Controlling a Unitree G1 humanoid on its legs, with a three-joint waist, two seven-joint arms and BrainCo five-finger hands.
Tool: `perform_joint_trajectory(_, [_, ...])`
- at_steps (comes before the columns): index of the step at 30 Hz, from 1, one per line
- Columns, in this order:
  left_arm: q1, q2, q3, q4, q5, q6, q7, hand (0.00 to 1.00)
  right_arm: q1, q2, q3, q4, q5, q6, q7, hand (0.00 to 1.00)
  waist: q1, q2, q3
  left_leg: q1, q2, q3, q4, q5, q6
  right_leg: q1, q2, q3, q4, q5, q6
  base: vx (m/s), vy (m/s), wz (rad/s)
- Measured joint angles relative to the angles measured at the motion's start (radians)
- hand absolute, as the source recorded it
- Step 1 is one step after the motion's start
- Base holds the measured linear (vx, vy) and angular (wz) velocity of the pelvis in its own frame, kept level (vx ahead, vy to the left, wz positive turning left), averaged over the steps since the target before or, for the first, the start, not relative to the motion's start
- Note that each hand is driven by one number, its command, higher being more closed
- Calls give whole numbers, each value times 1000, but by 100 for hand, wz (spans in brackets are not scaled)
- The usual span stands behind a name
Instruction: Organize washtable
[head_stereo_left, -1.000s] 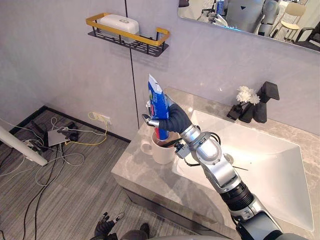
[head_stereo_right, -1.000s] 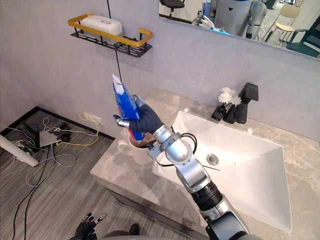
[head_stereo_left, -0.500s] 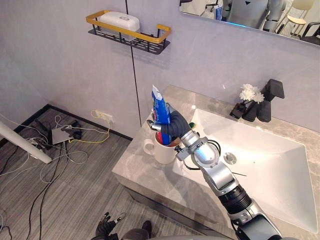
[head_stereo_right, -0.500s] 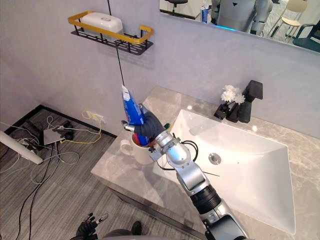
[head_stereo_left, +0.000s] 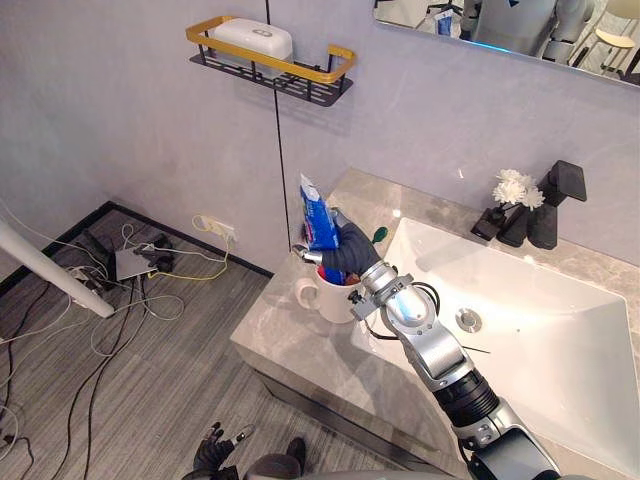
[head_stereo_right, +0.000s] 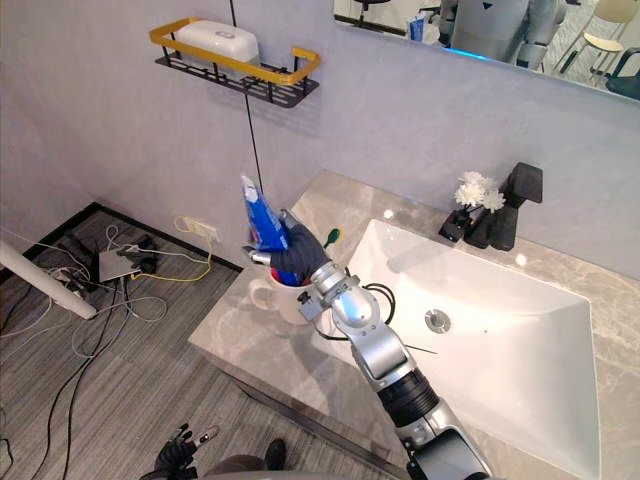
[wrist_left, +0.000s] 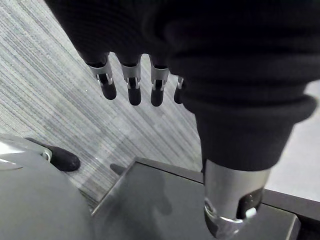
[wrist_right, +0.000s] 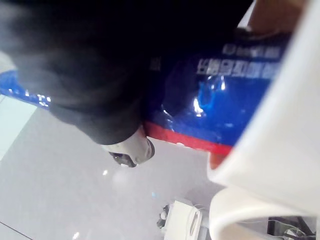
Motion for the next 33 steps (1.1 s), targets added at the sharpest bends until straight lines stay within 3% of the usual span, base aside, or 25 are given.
perform_joint_trajectory(22, [0, 3, -5, 0, -1, 0, 0, 0, 0, 19, -11, -17, -1, -2, -21, 0, -1, 0, 0, 5, 5, 19, 9, 0, -1, 3, 2, 15, 0, 0, 0, 0, 0, 0])
perform_joint_trajectory(27, [0, 3, -6, 2, 0, 0, 1, 0, 0, 5, -25, -117, -11, -14, -36, 0, -2, -1, -1, 12, 7, 33, 4, 1, -2, 2, 4, 33, -7, 1, 0, -12, -7, -9])
perform_joint_trajectory(33, [0, 4, -5, 5, 0, -1, 2, 0, 0, -35, -135, -275, -8, -51, -40, 0, -5, -4, -2, 30, 9, 51, -3, 2, -4, 5, 4, 41, -8, 1, -1, -7, -5, -7])
